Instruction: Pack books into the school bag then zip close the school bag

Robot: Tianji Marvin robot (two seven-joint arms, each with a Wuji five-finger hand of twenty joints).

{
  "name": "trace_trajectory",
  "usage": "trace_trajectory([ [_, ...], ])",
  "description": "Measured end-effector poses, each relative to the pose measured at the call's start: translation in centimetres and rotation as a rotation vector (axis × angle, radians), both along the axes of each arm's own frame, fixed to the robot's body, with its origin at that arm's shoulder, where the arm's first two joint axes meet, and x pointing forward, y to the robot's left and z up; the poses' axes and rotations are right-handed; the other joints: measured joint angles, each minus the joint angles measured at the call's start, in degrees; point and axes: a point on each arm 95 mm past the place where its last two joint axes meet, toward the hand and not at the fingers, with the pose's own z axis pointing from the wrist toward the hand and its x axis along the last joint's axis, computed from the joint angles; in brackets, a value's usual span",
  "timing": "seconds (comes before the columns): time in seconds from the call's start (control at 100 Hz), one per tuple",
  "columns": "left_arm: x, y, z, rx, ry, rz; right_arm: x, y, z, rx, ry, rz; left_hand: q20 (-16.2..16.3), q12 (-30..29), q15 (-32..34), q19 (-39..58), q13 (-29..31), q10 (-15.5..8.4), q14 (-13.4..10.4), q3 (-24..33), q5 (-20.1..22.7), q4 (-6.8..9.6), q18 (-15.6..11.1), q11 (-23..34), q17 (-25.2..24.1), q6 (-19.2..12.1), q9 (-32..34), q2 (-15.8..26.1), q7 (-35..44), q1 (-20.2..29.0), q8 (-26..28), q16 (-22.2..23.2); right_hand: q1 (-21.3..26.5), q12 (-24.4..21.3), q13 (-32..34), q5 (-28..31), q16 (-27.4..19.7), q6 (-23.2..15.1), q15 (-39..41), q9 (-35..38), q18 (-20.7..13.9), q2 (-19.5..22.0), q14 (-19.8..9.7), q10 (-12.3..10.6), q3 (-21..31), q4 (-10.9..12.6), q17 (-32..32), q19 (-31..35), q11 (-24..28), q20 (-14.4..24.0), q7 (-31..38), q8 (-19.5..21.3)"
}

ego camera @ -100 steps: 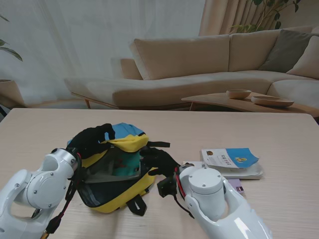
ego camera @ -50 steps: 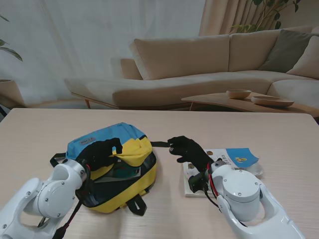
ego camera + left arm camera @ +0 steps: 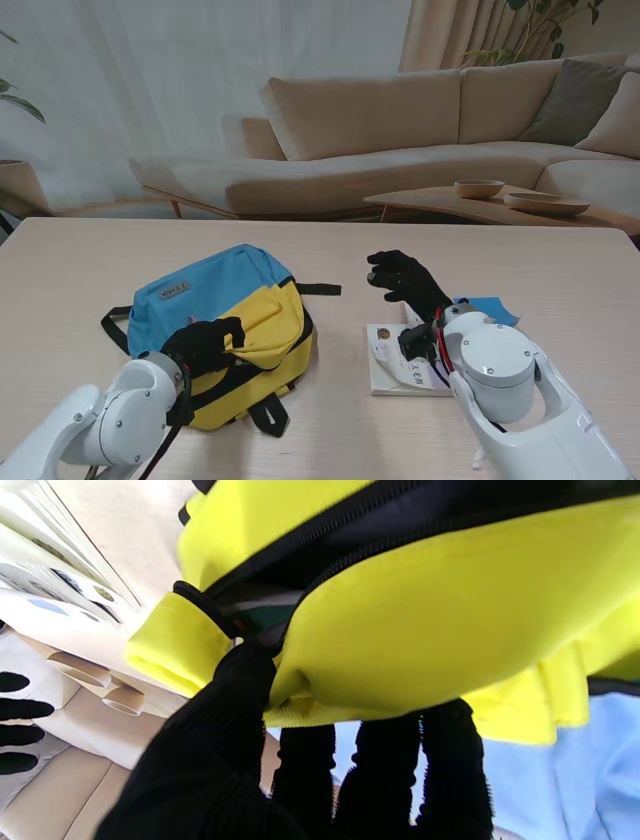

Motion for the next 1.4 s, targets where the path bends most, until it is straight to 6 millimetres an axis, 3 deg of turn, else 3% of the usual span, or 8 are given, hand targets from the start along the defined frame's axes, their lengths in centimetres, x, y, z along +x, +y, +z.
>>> trace_trajectory([
  [0.11, -0.2, -0.1, -0.6, 0.000, 0.034, 0.003, 0.5, -0.4, 0.0, -0.014, -0.005, -0.017, -0.47, 0.11, -1.11, -0.72, -1.51, 0.05, 0.06, -0.61, 0.00, 0.00, -0.36, -0.72, -1.71, -0.93, -1.53, 0.11, -0.77, -1.43, 0.50, 0.00, 0.00, 0.00, 0.00, 0.00, 0.00, 0.00, 0.00, 0.00, 0.00, -0.04, 0.00, 0.00, 0.00, 0.00, 0.00, 0.00, 0.00, 0.00, -0.02, 0.17],
  [0.24, -0.5, -0.1, -1.2, -0.007, 0.086, 0.005, 1.1, -0.9, -0.1, -0.030, -0.012, -0.045, -2.73, -1.87, -7.24, -3.77, -8.77, 0.13, 0.23, -2.47, -1.64, 1.06, -1.93, -3.71, -5.99, -0.91, -7.64, 0.93, -6.76, -5.87, 0.33, -0.17, 0.00, 0.00, 0.00, 0.00, 0.00, 0.00, 0.00, 0.00, 0.00, -0.06, 0.00, 0.00, 0.00, 0.00, 0.00, 0.00, 0.00, 0.00, -0.03, 0.59],
  [0.4, -0.7, 0.2, -1.4, -0.007, 0.108, -0.014, 1.7, -1.7, -0.3, -0.058, -0.023, -0.072, -6.20, -8.22, -20.54, -13.13, -19.49, 0.74, -1.05, -0.01, -4.38, 1.74, -4.22, -14.24, -12.19, 0.87, -18.13, 4.02, -19.64, -18.31, -7.78, -5.51, 0.00, 0.00, 0.00, 0.00, 0.00, -0.06, 0.00, 0.00, 0.00, -0.79, 0.00, 0.00, 0.01, 0.00, 0.00, 0.00, 0.00, 0.00, -0.03, 0.74],
  [0.51, -1.0, 0.5, -0.9, -0.015, 0.079, -0.053, 2.0, -2.7, -0.3, -0.108, -0.063, -0.077, -7.52, -12.75, -29.53, -21.13, -26.24, 0.75, -3.31, 0.26, -7.04, 2.27, -5.92, -21.13, -15.93, 1.44, -25.80, 4.55, -26.20, -21.66, -14.27, -8.96, -2.02, 0.01, 0.00, 0.92, 0.00, -1.19, 0.00, 0.01, 0.16, -2.23, -0.08, 0.00, 1.47, -0.32, 0.01, 0.00, 0.00, 0.00, 0.21, 1.41],
  [0.64, -1.0, 0.6, -0.1, -0.025, 0.030, -0.064, 2.3, -4.2, -0.4, -0.186, -0.116, -0.067, -7.66, -16.07, -36.75, -28.46, -29.54, 0.74, -4.43, -2.68, -7.69, 2.28, -7.10, -25.32, -17.68, 1.42, -29.14, 5.89, -31.10, -22.45, -19.83, -11.52, -2.92, 0.01, 1.33, 3.70, 0.00, -2.65, 0.08, 3.04, 0.99, -4.28, -0.39, -0.02, 3.04, -0.18, 0.29, 0.00, 0.02, 0.00, 1.71, 2.21],
  [0.79, -0.7, 0.7, 1.0, -0.035, -0.049, -0.090, 2.6, -6.5, -1.1, -0.341, -0.174, -0.044, -7.67, -17.46, -40.19, -32.78, -30.28, 0.64, -4.97, -3.34, -7.69, 2.28, -7.30, -27.87, -18.18, 0.82, -30.05, 6.30, -33.95, -22.45, -22.74, -12.66, -2.92, 0.01, 2.62, 5.90, 0.00, -4.37, 0.04, 4.98, 2.12, -5.19, -0.50, -1.03, 4.90, -0.15, 0.42, 0.00, 0.01, 0.00, 1.58, 2.82],
  [1.16, 0.5, 0.9, 1.6, 0.016, -0.092, -0.130, 4.5, -12.7, -4.4, -0.700, -0.189, 0.007, -7.67, -18.15, -42.17, -41.64, -32.17, -1.24, -5.85, -3.33, -7.70, 2.29, -8.50, -29.35, -18.48, -0.18, -32.22, 6.59, -35.39, -22.39, -25.11, -13.30, -1.73, -0.09, 4.12, 5.90, -1.61, -10.88, -4.18, 5.89, 2.14, -5.86, -3.53, -6.42, 6.19, -0.17, 0.46, -2.81, -3.47, -1.40, -0.54, 3.44],
  [1.4, 1.0, 0.4, 1.4, 0.022, -0.084, -0.127, 6.6, -15.9, -6.7, -0.795, -0.116, 0.010, -7.67, -18.15, -42.20, -42.31, -32.18, -1.29, -6.39, -3.33, -8.78, 2.30, -8.55, -29.59, -18.48, -0.18, -32.23, 7.27, -35.80, -22.37, -25.11, -13.31, -1.73, -0.10, 4.12, 5.90, -2.37, -12.80, -5.61, 5.89, 0.58, -7.19, -4.92, -7.19, 6.19, -0.18, 0.26, -6.47, -4.41, -3.51, -1.29, 3.44],
])
